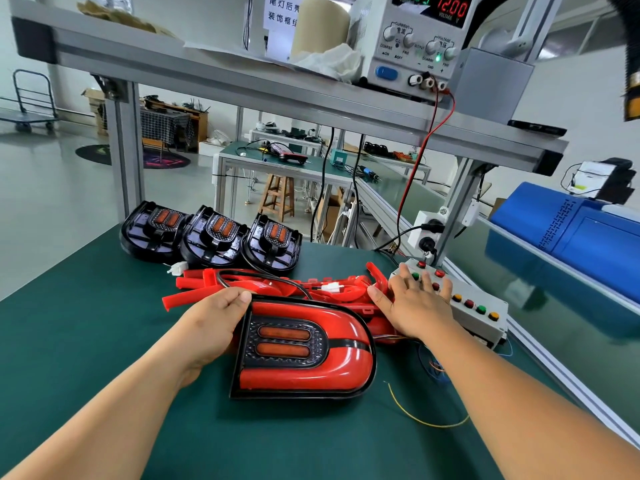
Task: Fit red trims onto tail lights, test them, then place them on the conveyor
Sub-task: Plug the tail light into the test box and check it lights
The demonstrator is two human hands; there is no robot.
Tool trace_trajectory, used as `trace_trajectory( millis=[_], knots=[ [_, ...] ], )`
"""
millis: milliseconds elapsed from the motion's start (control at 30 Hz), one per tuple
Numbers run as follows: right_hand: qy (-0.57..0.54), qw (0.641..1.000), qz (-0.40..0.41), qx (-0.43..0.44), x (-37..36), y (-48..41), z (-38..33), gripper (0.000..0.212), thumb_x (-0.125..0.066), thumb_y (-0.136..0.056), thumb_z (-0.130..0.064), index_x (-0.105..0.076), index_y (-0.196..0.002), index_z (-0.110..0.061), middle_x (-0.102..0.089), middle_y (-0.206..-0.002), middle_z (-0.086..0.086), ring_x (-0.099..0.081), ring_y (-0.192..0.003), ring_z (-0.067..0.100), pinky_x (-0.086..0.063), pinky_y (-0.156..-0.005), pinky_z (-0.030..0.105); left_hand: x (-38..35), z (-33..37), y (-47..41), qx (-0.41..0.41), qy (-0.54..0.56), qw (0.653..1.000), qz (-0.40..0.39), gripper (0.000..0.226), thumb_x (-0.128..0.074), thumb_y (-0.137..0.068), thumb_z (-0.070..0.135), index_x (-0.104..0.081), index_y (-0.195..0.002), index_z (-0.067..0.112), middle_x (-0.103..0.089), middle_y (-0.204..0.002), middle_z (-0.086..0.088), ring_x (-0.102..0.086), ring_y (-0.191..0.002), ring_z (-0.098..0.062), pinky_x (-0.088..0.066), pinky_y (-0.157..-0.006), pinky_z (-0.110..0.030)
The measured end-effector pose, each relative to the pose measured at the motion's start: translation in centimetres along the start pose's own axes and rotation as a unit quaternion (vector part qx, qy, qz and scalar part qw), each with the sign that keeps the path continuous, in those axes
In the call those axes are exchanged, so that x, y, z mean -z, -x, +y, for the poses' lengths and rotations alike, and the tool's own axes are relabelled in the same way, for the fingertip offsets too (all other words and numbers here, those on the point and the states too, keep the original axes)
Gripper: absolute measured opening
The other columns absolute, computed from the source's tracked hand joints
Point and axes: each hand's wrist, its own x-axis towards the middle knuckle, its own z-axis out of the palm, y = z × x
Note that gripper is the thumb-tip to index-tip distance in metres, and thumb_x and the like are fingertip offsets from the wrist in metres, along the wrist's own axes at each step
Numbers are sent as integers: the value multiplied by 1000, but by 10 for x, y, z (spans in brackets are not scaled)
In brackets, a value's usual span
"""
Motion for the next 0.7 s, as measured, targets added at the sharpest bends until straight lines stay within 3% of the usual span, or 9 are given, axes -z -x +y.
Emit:
trace_trajectory(
  millis=[100, 233, 433, 633, 700],
  knots=[
    [3, 1000, 5, 7, 0, -1, 0, 95, 12, -74, -83, -22, -150, -37, 10, -164, -6, 0, -151, 32, 13, -112, 61, 0, -1, -1, 1, -1, 1000, 2, 28, -41, -105, 35, -67, -101, 24, -71, -109, -2, -59, -113, -22, -43, -94, -34],
    [-4, 1000, 10, 9, -1, -2, -1, 103, 19, -64, -85, -28, -145, -41, 12, -164, -8, -5, -150, 34, 9, -113, 61, 1, -5, -2, -11, -5, 1000, 0, 30, -41, -104, 34, -69, -99, 23, -73, -105, -8, -61, -112, -32, -43, -105, -49],
    [-8, 1000, 17, 15, -1, -3, -1, 101, 19, -64, -85, -29, -143, -42, 14, -163, -8, -9, -150, 36, 6, -113, 61, 0, -6, -3, -18, -1, 1000, 12, 29, -43, -104, 34, -71, -96, 30, -75, -99, 3, -63, -106, -19, -46, -88, -29],
    [-8, 1000, 10, 15, 1, 0, -2, 91, 11, -74, -84, -28, -144, -41, 14, -164, -7, -9, -150, 35, 3, -114, 60, 1, -3, -1, -19, -2, 1000, 14, 29, -43, -104, 35, -70, -94, 32, -73, -100, 7, -60, -106, -11, -41, -79, -22],
    [-8, 1000, 7, 18, 2, 0, -2, 84, 6, -79, -82, -30, -143, -41, 13, -164, -7, -10, -149, 36, 1, -114, 60, 1, -1, 0, -20, -4, 1000, 8, 29, -43, -104, 34, -70, -96, 28, -73, -101, 3, -61, -107, -17, -46, -84, -27]
  ],
)
